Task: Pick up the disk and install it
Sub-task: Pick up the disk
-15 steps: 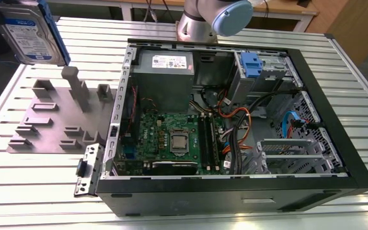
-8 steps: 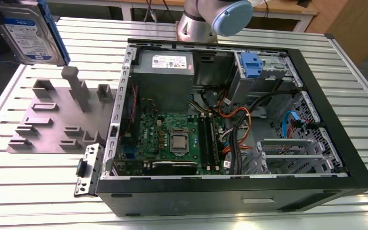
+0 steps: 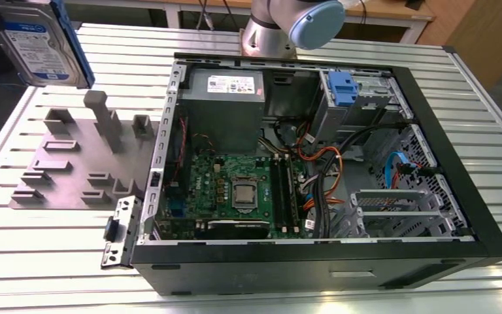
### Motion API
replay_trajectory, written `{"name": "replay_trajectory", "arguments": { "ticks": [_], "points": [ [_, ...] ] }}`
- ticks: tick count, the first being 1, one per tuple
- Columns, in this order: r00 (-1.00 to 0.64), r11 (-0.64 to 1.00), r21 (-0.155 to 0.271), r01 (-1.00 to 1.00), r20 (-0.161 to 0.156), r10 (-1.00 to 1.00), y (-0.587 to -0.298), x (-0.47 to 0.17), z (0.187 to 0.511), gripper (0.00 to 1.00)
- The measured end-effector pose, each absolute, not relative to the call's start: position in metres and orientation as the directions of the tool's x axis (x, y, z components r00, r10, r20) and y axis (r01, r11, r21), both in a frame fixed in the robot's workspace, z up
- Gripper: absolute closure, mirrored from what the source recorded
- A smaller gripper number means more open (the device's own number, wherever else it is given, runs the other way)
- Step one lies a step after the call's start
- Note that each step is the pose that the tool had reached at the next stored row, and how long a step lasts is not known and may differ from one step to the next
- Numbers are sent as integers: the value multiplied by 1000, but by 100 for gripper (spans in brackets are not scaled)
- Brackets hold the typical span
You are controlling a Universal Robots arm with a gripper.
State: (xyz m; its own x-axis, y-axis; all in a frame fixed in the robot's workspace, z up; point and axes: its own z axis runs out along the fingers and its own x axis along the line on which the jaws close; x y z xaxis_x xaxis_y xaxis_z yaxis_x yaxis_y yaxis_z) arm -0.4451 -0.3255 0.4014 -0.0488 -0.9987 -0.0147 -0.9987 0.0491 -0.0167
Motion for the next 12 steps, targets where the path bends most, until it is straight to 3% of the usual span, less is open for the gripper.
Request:
{"name": "replay_trajectory", "arguments": {
  "ticks": [12],
  "points": [
    [-49,49,-17,-999,-15,-999,-326,-445,408,63]
  ]
}}
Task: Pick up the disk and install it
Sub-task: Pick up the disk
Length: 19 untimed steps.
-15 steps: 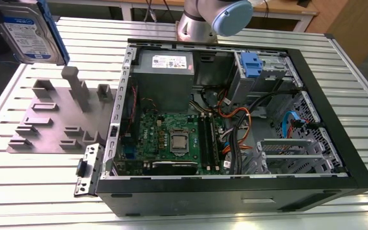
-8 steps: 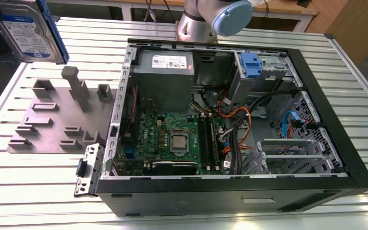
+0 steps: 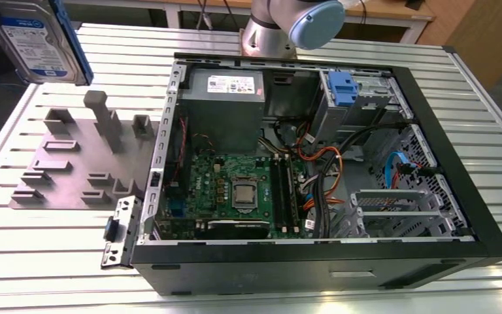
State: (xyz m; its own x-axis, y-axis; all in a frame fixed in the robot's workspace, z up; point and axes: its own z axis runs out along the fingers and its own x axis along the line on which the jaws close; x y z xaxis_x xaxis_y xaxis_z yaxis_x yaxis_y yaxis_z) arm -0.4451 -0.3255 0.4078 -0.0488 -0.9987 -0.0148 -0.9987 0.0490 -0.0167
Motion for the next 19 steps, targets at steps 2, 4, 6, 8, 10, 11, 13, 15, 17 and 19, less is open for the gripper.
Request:
{"name": "replay_trajectory", "arguments": {
  "ticks": [2,4,6,8,10,11,13,15,17,19],
  "points": [
    [-49,49,-17,-999,-15,-999,-326,-445,409,63],
    [-49,49,-17,-999,-15,-999,-326,-445,410,63],
    [-49,49,-17,-999,-15,-999,-326,-445,410,63],
    [-49,49,-17,-999,-15,-999,-326,-445,411,63],
    [-49,49,-17,-999,-15,-999,-326,-445,412,63],
    [-49,49,-17,-999,-15,-999,-326,-445,412,63],
    [-49,49,-17,-999,-15,-999,-326,-445,412,63],
    [-49,49,-17,-999,-15,-999,-326,-445,413,63],
    [-49,49,-17,-999,-15,-999,-326,-445,413,63],
    [-49,49,-17,-999,-14,-999,-326,-445,414,63]
  ]
}}
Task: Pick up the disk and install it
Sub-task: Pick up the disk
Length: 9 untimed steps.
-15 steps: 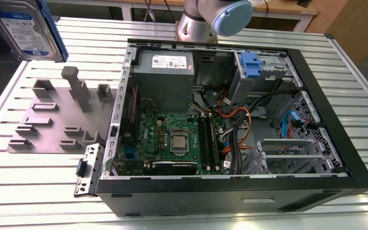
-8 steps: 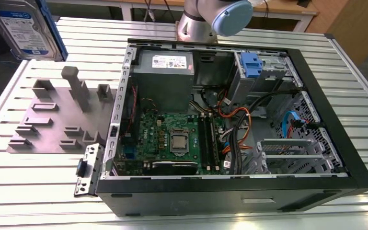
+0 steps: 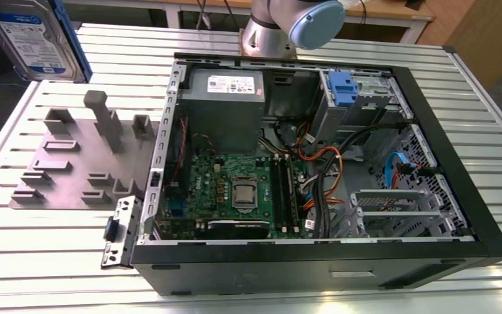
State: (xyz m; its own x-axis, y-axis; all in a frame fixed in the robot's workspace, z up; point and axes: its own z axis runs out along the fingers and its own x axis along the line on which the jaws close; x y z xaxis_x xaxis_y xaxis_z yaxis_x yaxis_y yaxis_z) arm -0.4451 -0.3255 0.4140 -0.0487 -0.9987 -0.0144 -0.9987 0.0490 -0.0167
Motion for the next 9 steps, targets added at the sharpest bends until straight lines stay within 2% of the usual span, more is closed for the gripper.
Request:
{"name": "replay_trajectory", "arguments": {
  "ticks": [9],
  "points": [
    [-49,49,-17,-999,-13,-999,-326,-445,416,63]
  ]
}}
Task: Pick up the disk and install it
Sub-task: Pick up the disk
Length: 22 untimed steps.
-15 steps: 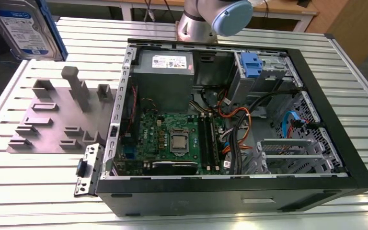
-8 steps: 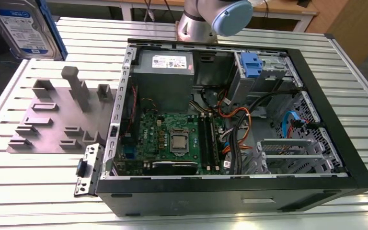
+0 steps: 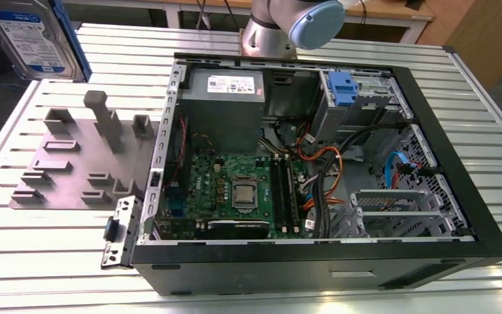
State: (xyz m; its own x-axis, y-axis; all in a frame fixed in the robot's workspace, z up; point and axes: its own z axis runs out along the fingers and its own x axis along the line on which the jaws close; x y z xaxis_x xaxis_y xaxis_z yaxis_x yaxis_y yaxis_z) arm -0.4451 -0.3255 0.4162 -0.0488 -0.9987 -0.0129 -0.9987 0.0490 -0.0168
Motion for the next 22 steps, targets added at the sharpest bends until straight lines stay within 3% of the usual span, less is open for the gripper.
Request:
{"name": "replay_trajectory", "arguments": {
  "ticks": [22],
  "points": [
    [-49,49,-17,-999,-8,-999,-326,-445,421,63]
  ]
}}
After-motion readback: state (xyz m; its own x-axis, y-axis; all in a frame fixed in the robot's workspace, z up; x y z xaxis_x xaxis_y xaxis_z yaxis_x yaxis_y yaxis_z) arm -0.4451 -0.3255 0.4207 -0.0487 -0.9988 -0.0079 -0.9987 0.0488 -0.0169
